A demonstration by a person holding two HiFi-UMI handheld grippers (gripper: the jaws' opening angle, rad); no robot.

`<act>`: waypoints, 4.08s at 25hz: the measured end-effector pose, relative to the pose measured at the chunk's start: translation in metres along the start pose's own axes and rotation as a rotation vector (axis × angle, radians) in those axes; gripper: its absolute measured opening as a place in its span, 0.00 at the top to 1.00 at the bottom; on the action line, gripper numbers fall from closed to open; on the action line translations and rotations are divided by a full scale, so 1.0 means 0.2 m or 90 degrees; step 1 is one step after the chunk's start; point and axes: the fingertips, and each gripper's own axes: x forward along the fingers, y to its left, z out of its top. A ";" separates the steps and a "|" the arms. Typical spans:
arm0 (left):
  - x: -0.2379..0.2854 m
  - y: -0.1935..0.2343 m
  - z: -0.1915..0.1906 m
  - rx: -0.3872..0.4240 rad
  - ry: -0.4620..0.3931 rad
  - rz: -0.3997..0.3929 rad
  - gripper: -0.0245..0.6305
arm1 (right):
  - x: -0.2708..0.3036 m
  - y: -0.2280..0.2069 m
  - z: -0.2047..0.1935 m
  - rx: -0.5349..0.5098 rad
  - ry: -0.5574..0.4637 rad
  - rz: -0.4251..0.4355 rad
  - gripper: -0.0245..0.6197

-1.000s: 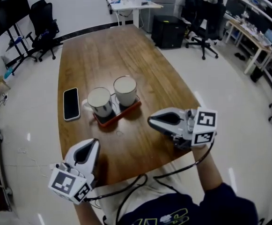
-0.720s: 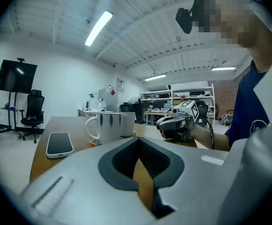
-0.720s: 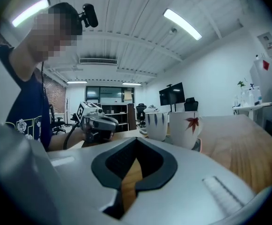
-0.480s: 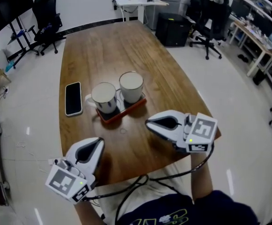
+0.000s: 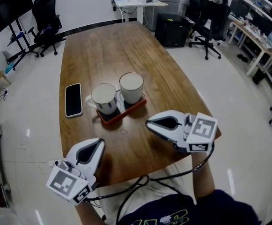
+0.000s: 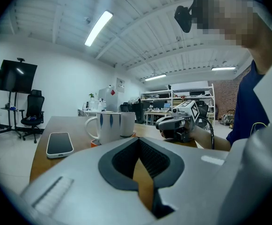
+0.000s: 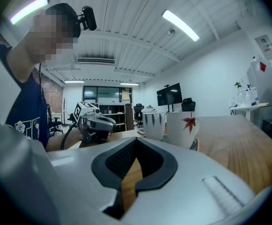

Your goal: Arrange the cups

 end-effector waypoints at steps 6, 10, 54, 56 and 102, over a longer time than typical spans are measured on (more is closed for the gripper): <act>0.00 0.00 0.01 0.002 0.001 0.000 0.96 | 0.00 0.00 0.01 -0.003 -0.001 0.000 0.95; 0.00 0.00 0.01 0.001 0.001 0.000 0.96 | 0.00 0.00 0.01 -0.008 -0.005 -0.002 0.95; 0.00 0.00 0.01 0.001 0.001 0.001 0.96 | 0.00 -0.01 0.01 0.001 -0.001 -0.013 0.95; 0.00 0.00 0.01 0.001 0.001 0.001 0.96 | 0.00 -0.01 0.01 0.001 -0.001 -0.013 0.95; 0.02 -0.10 0.01 0.015 0.003 -0.062 0.96 | 0.00 -0.01 0.01 -0.007 0.001 -0.012 0.95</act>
